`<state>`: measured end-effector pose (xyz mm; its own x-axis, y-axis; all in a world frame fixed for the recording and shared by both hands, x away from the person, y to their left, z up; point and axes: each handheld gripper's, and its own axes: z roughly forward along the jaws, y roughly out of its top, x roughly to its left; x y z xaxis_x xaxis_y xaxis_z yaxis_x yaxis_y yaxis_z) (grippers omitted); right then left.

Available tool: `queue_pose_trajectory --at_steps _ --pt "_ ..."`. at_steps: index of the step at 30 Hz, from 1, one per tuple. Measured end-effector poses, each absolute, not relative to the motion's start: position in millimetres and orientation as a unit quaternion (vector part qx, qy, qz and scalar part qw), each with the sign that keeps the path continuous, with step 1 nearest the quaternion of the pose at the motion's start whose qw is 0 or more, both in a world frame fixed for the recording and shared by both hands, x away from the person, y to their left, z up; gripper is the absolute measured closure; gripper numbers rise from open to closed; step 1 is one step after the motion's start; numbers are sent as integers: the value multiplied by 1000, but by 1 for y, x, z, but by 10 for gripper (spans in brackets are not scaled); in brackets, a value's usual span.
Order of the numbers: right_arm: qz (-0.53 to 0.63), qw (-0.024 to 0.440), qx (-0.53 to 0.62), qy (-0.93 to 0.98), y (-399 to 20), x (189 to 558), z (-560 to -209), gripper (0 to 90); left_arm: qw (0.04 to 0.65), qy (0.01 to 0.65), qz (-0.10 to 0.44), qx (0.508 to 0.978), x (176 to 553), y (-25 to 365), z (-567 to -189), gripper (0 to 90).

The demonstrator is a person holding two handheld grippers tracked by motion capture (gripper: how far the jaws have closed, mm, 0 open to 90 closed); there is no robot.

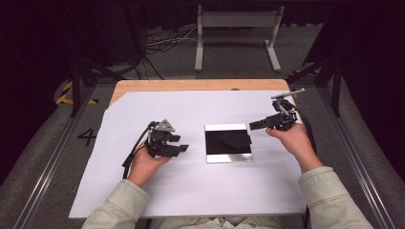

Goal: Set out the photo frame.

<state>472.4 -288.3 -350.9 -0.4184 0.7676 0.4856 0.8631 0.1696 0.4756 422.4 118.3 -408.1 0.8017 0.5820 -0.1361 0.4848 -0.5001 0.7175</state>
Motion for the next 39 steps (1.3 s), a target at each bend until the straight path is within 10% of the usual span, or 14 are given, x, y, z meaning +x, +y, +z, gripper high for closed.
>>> queue_pose_trajectory --at_steps 39 --pt "-349 146 -531 -758 -268 474 -387 521 391 307 67 865 422 118 -408 463"
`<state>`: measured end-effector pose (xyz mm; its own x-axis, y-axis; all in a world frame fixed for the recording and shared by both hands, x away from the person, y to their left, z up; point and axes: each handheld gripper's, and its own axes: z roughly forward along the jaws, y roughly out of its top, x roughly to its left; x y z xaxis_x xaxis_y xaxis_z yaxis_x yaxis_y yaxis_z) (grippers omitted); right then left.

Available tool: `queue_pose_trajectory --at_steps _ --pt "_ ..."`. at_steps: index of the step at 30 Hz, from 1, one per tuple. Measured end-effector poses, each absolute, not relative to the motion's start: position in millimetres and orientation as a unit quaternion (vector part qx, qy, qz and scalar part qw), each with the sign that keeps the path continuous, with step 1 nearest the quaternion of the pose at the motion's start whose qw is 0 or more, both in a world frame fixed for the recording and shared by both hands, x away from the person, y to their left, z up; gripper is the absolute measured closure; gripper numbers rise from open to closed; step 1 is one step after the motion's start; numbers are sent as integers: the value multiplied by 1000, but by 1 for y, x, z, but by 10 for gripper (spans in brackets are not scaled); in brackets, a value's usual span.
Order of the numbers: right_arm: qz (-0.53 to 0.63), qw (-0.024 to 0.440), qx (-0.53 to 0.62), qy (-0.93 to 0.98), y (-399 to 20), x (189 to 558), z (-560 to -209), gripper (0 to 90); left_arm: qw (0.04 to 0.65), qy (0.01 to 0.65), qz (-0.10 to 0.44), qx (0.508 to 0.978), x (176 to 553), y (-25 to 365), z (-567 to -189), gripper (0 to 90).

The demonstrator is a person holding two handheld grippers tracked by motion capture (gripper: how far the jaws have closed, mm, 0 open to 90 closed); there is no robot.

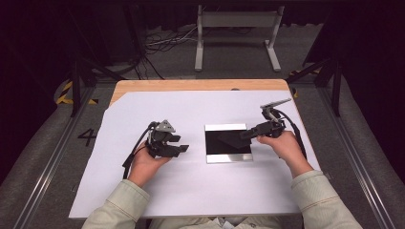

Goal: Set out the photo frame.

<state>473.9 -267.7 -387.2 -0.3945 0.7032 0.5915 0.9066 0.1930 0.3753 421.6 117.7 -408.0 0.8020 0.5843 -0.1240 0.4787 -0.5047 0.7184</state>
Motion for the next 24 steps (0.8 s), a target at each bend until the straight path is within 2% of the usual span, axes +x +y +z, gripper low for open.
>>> queue_pose_trajectory --at_steps 12,24 --pt "-342 169 -527 -759 -261 475 -392 494 392 309 65 864 422 117 -409 463" --pt "-331 178 -518 -768 -255 473 -391 544 392 307 65 865 422 117 -409 463"
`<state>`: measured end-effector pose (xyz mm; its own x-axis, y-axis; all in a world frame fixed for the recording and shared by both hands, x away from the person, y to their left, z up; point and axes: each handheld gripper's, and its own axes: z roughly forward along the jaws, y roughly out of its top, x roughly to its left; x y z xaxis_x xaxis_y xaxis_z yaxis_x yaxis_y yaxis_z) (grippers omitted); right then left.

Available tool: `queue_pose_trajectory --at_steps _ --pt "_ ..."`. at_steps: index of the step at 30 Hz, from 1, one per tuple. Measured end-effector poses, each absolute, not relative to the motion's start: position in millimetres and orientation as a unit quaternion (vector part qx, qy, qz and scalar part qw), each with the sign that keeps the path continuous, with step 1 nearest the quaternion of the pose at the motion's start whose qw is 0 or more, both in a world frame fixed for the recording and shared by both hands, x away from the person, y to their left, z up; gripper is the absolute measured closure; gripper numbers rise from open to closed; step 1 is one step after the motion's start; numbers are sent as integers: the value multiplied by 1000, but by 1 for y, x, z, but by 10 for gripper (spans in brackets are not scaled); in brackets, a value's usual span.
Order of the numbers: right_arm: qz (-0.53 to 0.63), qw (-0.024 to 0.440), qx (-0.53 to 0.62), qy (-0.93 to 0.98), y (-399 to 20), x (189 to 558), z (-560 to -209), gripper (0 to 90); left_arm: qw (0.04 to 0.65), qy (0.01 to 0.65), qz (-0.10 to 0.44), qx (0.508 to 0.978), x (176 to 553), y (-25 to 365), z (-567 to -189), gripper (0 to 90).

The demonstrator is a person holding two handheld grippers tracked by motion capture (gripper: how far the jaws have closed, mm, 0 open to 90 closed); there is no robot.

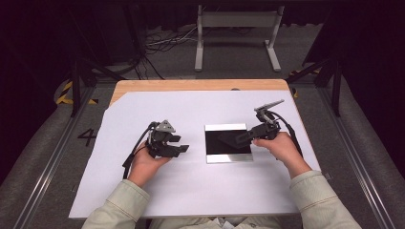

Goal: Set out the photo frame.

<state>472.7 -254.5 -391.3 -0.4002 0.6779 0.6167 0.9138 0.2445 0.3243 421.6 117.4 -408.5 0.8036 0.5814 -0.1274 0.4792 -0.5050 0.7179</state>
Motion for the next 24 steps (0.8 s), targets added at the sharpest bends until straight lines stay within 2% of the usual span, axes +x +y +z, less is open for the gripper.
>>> queue_pose_trajectory --at_steps 9,15,24 --pt "-332 172 -520 -768 -254 470 -389 570 392 306 65 865 422 117 -409 462" --pt "-338 163 -504 -778 -255 464 -382 630 392 307 65 865 421 117 -409 462" --pt "-348 172 -484 -785 -257 456 -374 721 391 307 67 865 421 117 -408 462"
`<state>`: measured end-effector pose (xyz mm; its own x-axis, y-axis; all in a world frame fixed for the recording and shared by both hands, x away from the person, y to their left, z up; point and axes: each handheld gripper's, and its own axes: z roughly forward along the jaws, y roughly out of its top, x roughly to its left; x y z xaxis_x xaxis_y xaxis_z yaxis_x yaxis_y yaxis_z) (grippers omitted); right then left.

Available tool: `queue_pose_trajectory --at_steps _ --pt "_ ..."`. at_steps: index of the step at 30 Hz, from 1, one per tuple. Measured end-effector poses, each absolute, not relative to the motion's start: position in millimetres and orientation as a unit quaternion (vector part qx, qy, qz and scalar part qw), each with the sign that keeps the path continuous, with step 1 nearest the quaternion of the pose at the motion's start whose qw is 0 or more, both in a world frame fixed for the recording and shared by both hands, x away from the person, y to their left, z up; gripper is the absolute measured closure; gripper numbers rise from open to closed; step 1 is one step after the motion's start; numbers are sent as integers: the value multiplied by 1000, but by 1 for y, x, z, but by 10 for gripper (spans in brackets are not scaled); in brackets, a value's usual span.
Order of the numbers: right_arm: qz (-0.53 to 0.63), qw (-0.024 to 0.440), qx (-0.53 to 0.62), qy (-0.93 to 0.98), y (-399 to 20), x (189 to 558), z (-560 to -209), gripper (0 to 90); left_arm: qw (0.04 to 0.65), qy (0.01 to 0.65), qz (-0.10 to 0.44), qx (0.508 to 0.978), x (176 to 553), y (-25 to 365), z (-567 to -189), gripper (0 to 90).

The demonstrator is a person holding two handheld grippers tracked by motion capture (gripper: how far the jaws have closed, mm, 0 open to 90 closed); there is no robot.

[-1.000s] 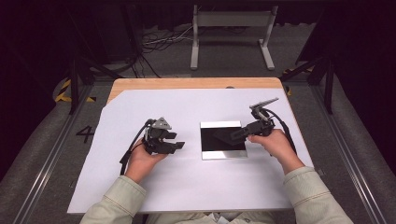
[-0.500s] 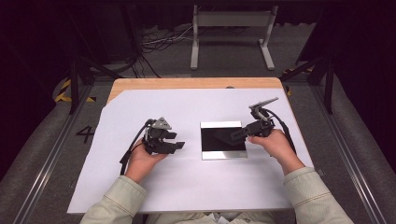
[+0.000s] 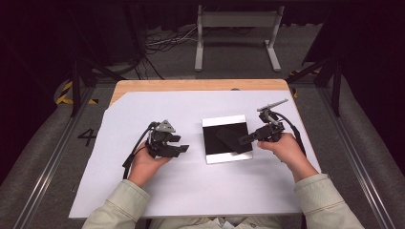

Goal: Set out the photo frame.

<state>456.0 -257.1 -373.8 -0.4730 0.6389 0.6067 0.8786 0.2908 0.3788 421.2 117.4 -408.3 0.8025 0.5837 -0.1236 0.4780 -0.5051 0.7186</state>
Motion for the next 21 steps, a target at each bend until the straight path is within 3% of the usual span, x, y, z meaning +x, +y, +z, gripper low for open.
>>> queue_pose_trajectory --at_steps 7,21 --pt "-381 211 -445 -782 -257 447 -363 866 392 307 70 865 422 118 -408 462" --pt "-408 178 -430 -786 -256 439 -352 873 397 311 69 861 422 121 -407 462"
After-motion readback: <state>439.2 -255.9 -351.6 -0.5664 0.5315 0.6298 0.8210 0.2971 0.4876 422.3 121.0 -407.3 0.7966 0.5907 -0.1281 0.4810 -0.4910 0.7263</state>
